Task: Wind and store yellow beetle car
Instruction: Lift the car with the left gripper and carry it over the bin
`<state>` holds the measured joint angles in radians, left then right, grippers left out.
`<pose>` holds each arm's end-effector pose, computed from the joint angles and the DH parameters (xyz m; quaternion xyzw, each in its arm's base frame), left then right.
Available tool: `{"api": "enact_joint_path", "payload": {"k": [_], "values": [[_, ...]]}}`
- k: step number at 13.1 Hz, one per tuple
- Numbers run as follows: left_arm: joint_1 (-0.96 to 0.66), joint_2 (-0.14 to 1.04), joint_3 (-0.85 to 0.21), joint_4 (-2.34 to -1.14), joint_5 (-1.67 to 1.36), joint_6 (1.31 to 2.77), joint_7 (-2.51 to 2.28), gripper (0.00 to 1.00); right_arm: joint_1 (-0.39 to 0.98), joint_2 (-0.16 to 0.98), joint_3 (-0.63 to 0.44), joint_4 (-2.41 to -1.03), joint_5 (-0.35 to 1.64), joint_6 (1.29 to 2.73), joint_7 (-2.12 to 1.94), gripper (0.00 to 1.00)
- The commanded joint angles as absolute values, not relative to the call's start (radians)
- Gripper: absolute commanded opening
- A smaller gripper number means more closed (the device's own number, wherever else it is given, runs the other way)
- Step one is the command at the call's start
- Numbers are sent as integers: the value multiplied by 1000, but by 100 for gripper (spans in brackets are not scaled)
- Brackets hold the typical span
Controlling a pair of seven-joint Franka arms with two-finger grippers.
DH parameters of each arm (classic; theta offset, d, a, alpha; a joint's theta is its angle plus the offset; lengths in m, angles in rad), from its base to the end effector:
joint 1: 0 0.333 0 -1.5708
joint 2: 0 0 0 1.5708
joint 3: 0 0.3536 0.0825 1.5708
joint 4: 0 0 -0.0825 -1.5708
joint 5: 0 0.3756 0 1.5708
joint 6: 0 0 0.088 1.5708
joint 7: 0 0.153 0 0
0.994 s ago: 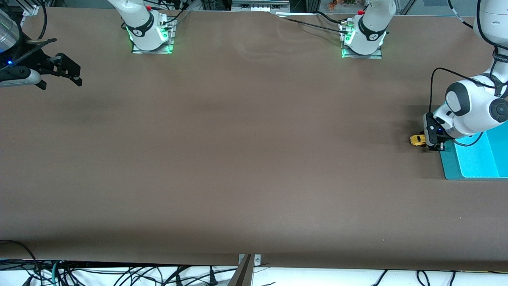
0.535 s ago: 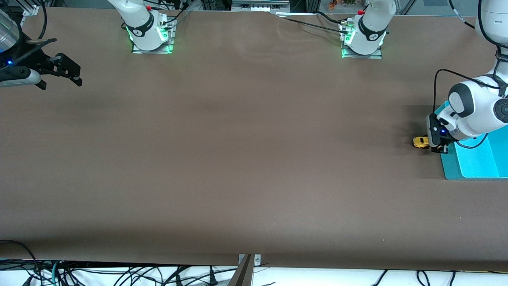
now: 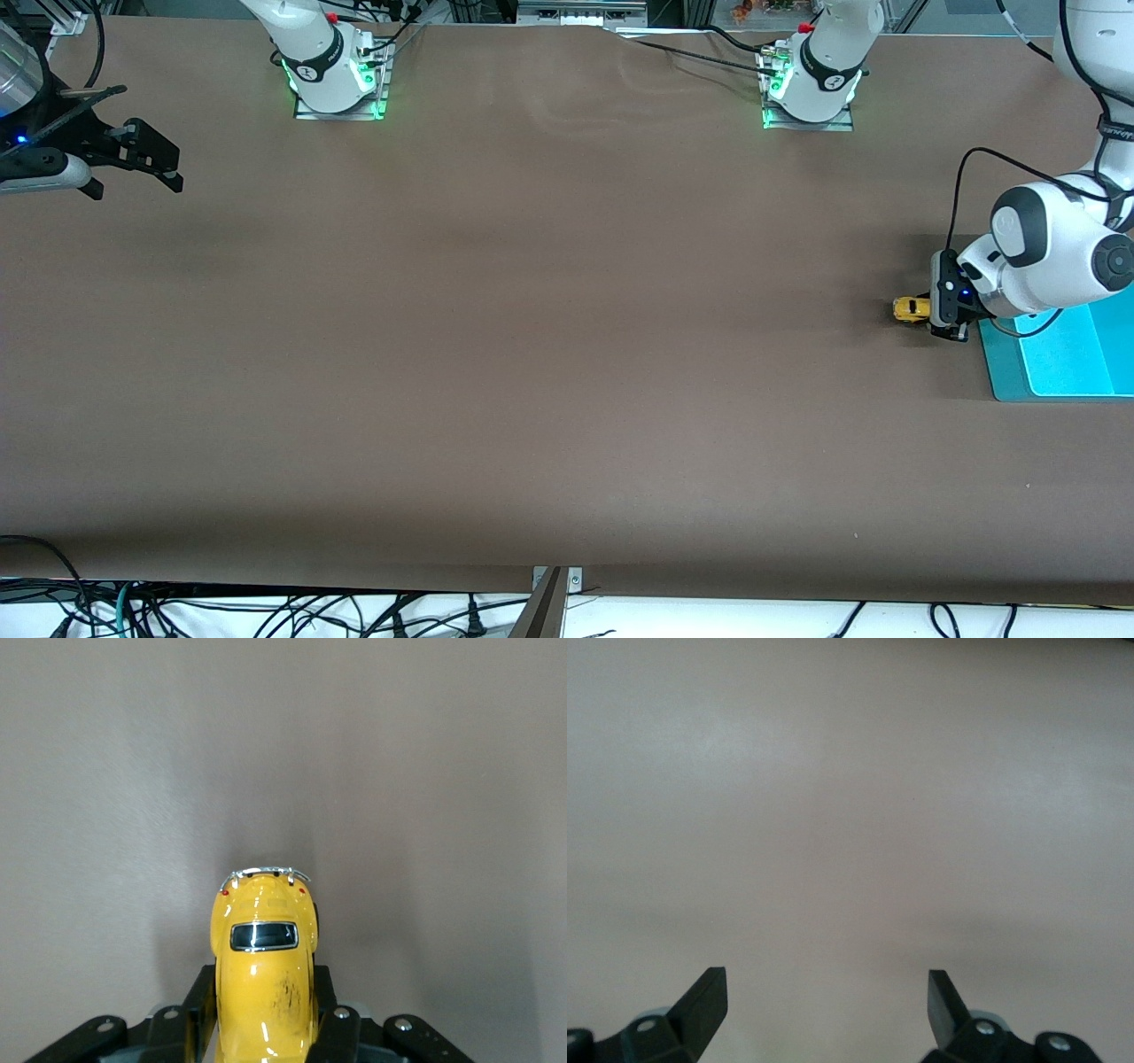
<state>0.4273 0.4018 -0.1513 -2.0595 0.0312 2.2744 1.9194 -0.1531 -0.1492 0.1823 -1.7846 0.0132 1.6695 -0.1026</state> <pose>0.5509 0.1582 0.2219 0.6722 -0.7345 -0.0245 0.0894 0.5026 0.0228 0.6017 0.9978 0.0645 0.0156 0.0075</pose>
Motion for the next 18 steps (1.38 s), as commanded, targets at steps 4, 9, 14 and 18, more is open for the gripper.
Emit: {"api": "enact_joint_path", "payload": {"k": [4,9,14,18], "values": [[428,376,-155,-1791,23,1972,1927,16,-155,-140,184,-1759,8,1661,-86,100],[510,385,-120,-1652,143,1847,1940,16,-155,-140,184,-1759,9,1661,-84,100],[681,512,-120,-1634,282,1884,1960,17,-155,-135,172,-1755,14,1661,-28,100],[695,603,-121,-1637,318,2023,1963,19,-155,-133,158,-1747,17,1660,17,100]]}}
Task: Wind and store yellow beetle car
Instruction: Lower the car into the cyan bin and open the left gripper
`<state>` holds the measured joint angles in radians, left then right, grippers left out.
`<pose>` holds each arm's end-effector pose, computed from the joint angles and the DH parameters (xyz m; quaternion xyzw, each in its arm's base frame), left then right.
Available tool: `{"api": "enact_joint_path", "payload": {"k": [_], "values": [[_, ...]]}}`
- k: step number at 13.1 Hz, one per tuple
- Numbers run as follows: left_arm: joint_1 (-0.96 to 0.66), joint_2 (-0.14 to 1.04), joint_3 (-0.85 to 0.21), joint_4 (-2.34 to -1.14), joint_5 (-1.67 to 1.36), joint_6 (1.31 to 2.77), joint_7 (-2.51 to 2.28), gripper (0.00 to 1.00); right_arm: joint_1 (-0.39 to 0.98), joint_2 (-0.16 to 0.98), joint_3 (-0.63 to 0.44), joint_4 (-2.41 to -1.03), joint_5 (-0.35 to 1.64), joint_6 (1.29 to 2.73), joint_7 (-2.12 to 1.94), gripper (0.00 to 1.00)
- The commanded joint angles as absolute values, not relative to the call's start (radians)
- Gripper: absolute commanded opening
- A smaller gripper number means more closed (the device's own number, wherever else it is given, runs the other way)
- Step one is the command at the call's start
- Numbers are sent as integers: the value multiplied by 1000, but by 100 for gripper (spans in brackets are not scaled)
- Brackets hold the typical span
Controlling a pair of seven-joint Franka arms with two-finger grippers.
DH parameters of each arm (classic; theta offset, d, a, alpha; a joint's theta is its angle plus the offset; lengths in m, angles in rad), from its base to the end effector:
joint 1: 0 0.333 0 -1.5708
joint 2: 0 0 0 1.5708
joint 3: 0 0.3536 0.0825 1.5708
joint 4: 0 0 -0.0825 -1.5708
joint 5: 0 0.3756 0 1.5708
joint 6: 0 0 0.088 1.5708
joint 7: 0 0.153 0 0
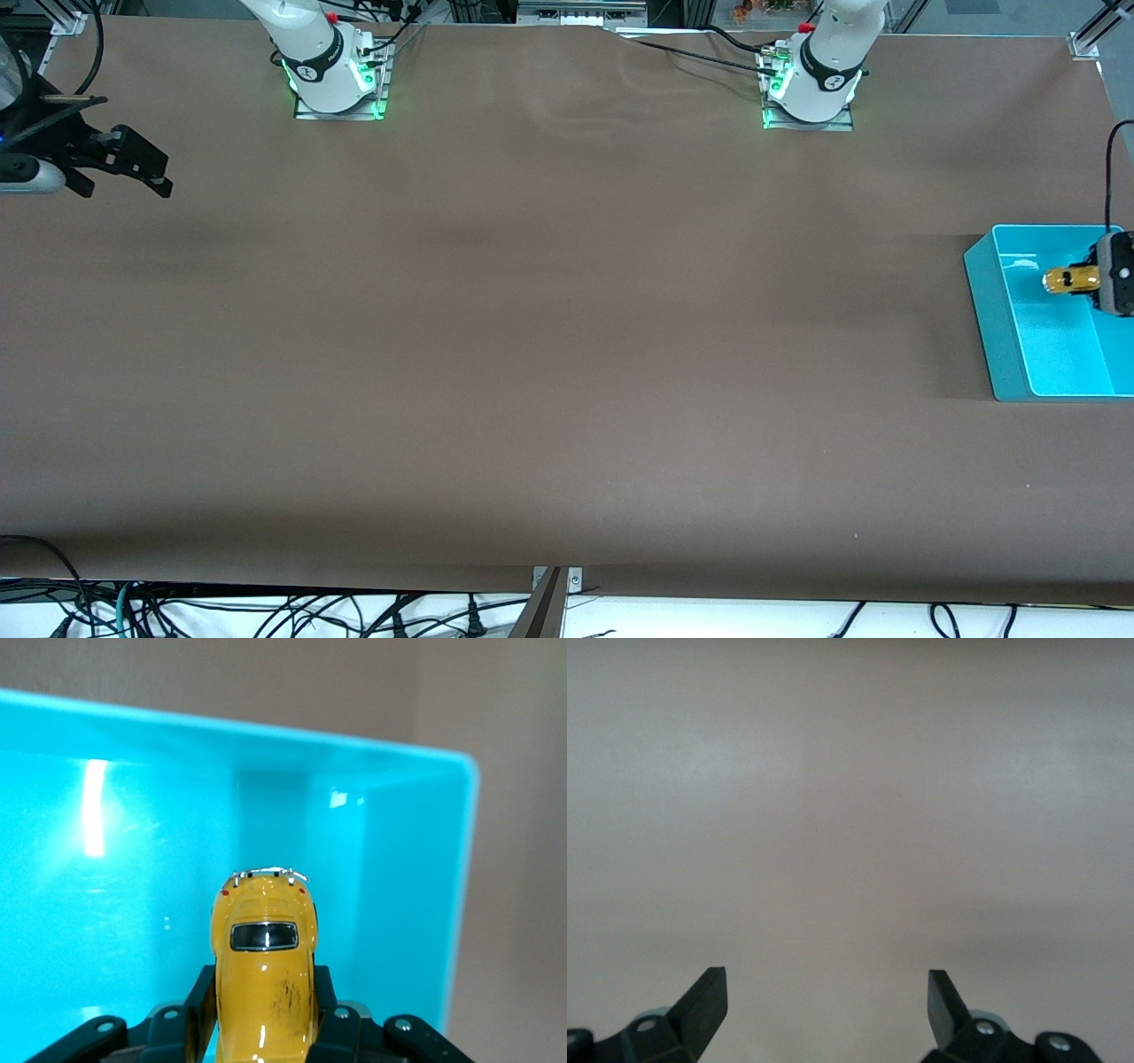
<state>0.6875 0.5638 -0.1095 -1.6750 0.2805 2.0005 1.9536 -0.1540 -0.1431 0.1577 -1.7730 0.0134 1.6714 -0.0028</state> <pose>0.5306 0.3877 0.2538 0.7195 -0.6790 -0.1200 0.0827 0.5058 0.0091 0.6047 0.9998 0.0021 0.0199 0.0045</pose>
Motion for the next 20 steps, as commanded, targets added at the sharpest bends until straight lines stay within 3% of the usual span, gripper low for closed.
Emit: {"api": "enact_joint_path", "payload": {"k": [1,4,7,8,9,13,20], "values": [[698,621,-120,-1637,318,2046,1963,19,-153,-133,160,-1747,18,1660,15,100],[707,666,-120,-1638,319,2108,1963,23,-146,-133,164,-1746,18,1660,15,100],[710,683,-120,-1646,321,2109,1963,35,-146,-133,164,-1747,25,1660,14,100],[710,683,-120,-1644,321,2109,1982,57,-146,-135,164,-1746,25,1655,11,100],[712,687,-121,-1640,308,2109,2026,100,-146,-137,164,-1746,23,1652,9,100],[732,669,-130,-1635,295,2086,2052,100,-146,-137,164,-1735,23,1648,9,100],[726,476,-175,-1576,190,1939,1979,100,-146,-140,163,-1733,25,1646,8,100]]}}
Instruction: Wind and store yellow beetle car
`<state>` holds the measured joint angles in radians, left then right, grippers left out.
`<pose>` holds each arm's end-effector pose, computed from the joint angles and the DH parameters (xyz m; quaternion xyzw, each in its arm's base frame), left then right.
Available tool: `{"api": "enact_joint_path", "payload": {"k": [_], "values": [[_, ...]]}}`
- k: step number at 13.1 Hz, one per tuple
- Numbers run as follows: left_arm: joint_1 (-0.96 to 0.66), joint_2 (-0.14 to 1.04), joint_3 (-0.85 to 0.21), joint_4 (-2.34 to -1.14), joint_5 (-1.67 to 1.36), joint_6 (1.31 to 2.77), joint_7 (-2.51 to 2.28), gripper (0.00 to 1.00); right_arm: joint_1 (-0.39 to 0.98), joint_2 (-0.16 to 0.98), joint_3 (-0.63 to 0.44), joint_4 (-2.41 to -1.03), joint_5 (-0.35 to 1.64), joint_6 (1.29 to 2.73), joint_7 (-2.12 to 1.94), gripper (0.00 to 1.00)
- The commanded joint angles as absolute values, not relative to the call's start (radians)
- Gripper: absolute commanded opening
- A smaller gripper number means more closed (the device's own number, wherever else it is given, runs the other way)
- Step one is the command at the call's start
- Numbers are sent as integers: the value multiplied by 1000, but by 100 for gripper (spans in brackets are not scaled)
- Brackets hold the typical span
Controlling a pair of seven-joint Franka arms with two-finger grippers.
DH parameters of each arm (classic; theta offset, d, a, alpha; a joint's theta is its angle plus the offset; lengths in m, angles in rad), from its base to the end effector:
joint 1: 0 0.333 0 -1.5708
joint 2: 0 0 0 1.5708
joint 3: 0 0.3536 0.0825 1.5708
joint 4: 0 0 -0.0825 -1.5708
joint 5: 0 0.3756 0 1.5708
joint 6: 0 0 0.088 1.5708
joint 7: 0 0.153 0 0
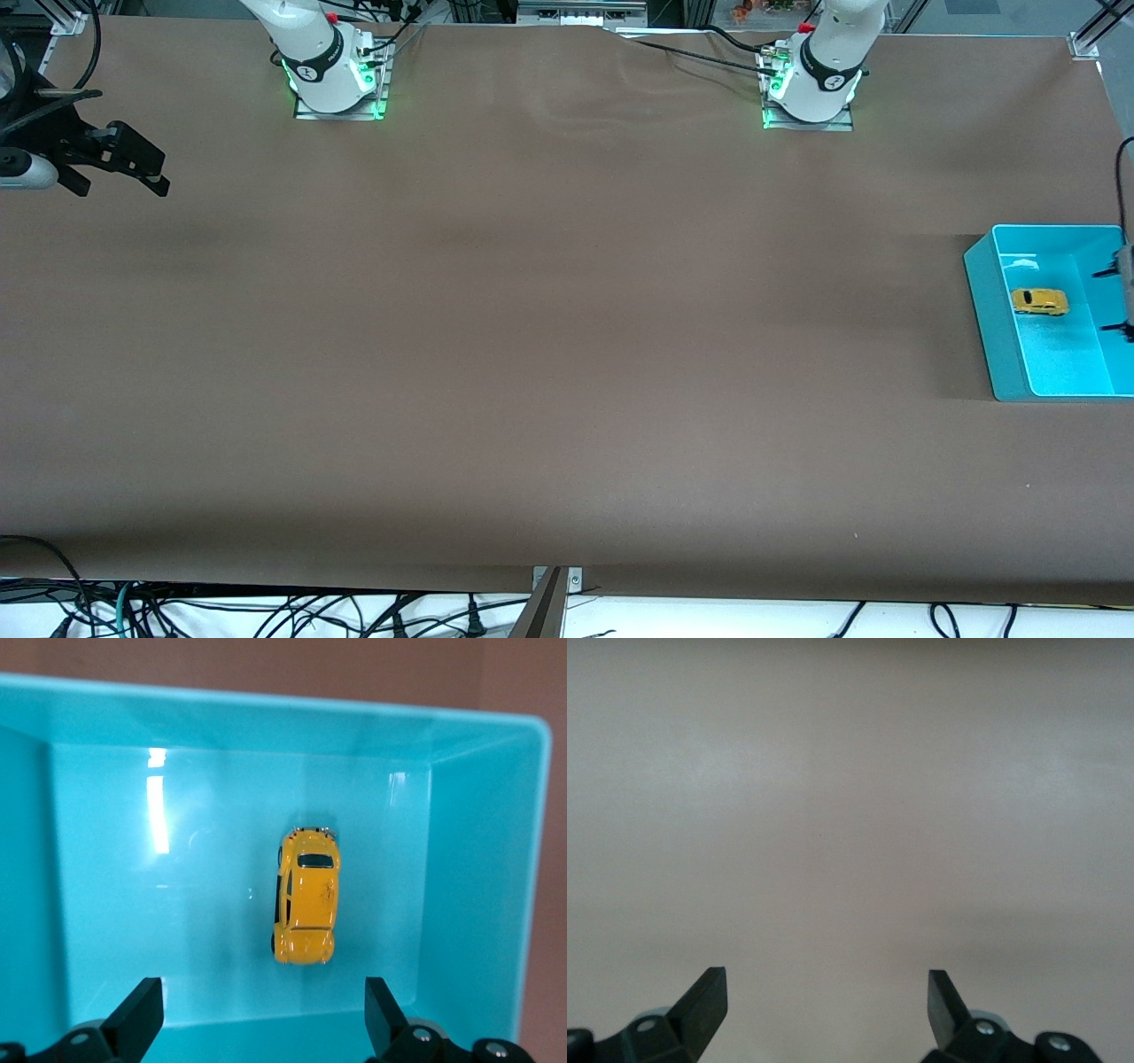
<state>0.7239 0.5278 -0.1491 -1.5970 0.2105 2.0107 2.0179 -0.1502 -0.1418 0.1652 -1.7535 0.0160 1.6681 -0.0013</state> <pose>0.5551 0.3992 0.3111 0.7203 -0.6895 -0.0670 0.0361 0.5072 0.0156 0.6129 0.9996 0.0071 0.0273 0.0035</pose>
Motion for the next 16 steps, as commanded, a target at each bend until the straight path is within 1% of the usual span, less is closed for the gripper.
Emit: {"api": "enact_joint_path", "payload": {"k": [1,3,6,7,9,10,12,13,15,16], "values": [[726,466,-198,-1540,181,1889,1926,100,-146,-140,163,-1733,25,1646,8,100],[724,466,-236,-1458,147,1748,1770,100,-147,-140,160,-1732,25,1646,8,100],[726,462,-317,-1382,109,1590,1501,100,-146,-141,160,-1732,25,1644,8,100],[726,454,-343,-1368,86,1547,1397,100,-146,-141,161,-1732,25,1646,9,100],[724,451,-440,-1364,89,1499,1190,100,-146,-141,160,-1732,25,1646,11,100],[724,451,-475,-1335,95,1488,1105,100,-147,-140,160,-1732,26,1646,11,100],[706,451,-520,-1281,81,1393,877,100,-147,-141,160,-1733,26,1646,11,100],[659,389,-517,-1293,87,1387,779,100,-147,-140,160,-1733,26,1646,11,100],[571,306,-508,-1330,92,1385,562,100,-147,-138,160,-1733,26,1644,11,100],[517,254,-496,-1368,91,1388,487,100,-147,-138,160,-1733,26,1644,11,100]]}}
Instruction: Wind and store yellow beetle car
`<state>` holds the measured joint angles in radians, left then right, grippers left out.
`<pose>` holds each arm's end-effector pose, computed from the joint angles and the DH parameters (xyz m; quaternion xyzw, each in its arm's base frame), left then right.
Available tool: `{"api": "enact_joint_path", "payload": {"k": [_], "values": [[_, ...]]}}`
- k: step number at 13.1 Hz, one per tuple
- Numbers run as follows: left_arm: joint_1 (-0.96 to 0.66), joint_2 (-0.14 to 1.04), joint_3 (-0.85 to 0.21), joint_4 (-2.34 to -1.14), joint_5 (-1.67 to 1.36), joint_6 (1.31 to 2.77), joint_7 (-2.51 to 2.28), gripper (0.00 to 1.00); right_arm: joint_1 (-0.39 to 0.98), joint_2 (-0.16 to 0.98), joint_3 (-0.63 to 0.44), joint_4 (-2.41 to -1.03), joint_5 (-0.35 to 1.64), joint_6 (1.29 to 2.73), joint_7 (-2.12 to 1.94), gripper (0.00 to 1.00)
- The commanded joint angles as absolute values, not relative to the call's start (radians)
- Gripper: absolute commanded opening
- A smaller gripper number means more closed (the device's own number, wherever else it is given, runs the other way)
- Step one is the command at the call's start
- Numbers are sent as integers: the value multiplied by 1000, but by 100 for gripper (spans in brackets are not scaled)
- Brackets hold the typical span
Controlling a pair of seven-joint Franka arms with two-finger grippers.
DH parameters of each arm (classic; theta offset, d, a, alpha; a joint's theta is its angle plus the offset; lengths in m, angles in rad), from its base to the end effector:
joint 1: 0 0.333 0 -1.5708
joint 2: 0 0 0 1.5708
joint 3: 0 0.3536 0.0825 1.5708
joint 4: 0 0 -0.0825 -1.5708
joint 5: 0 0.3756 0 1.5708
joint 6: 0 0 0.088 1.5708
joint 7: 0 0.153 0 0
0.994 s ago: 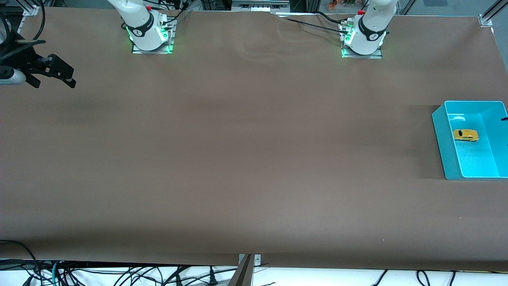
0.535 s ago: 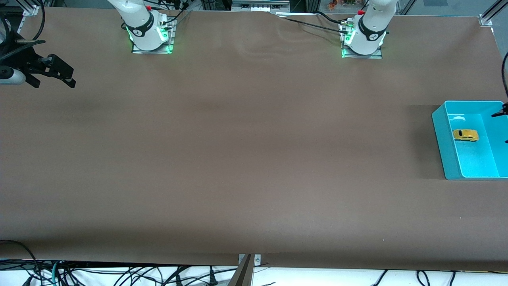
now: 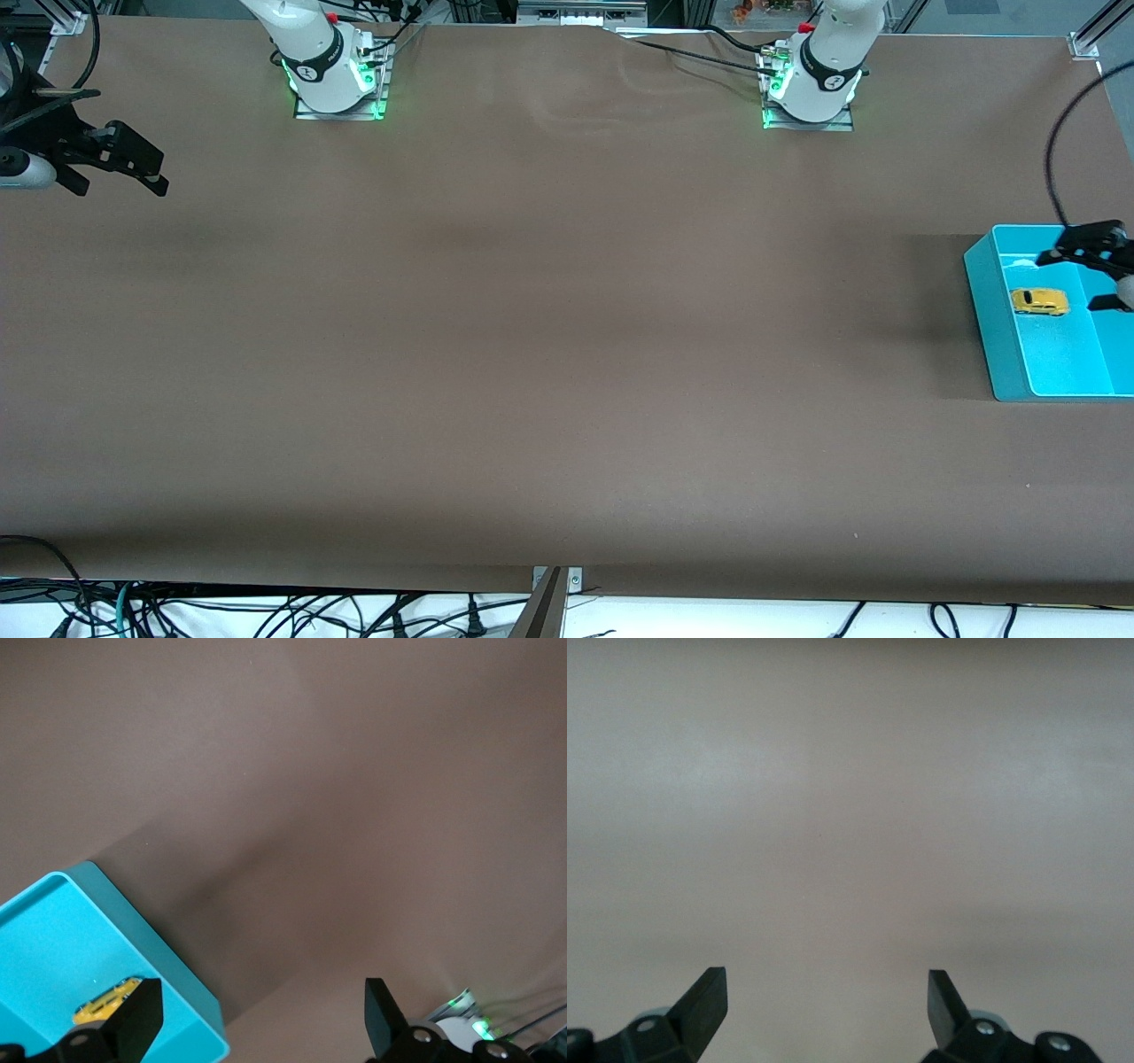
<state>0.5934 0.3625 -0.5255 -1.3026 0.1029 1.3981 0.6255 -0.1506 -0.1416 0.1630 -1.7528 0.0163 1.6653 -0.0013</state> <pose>0.6120 0.1131 0.5333 0.9569 -0.2661 -0.0899 0.0740 0.5069 0.0142 0.6129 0.9996 0.0058 0.0261 0.0032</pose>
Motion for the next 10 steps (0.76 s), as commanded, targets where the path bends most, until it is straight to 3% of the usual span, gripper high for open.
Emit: {"api": "enact_joint_path", "payload": {"k": [1,5,7,8,10], "values": [[473,221,-467,-1385,91,1388,418,100,-147,-138,160,-1733,26,1641,11,100],[214,103,-209,-1506,19,1411,267,100,-147,-144,156,-1729,25,1569,8,100],[125,-24,-71,-1694,-44,1608,261,100,-147,-140,158,-1715,25,1569,9,100],[115,-94,-66,-1803,-43,1734,261,100,-147,-138,158,-1712,25,1569,9,100],[72,-149,-52,-1855,-31,1750,154,100,-147,-137,158,-1712,25,1569,9,100]]}}
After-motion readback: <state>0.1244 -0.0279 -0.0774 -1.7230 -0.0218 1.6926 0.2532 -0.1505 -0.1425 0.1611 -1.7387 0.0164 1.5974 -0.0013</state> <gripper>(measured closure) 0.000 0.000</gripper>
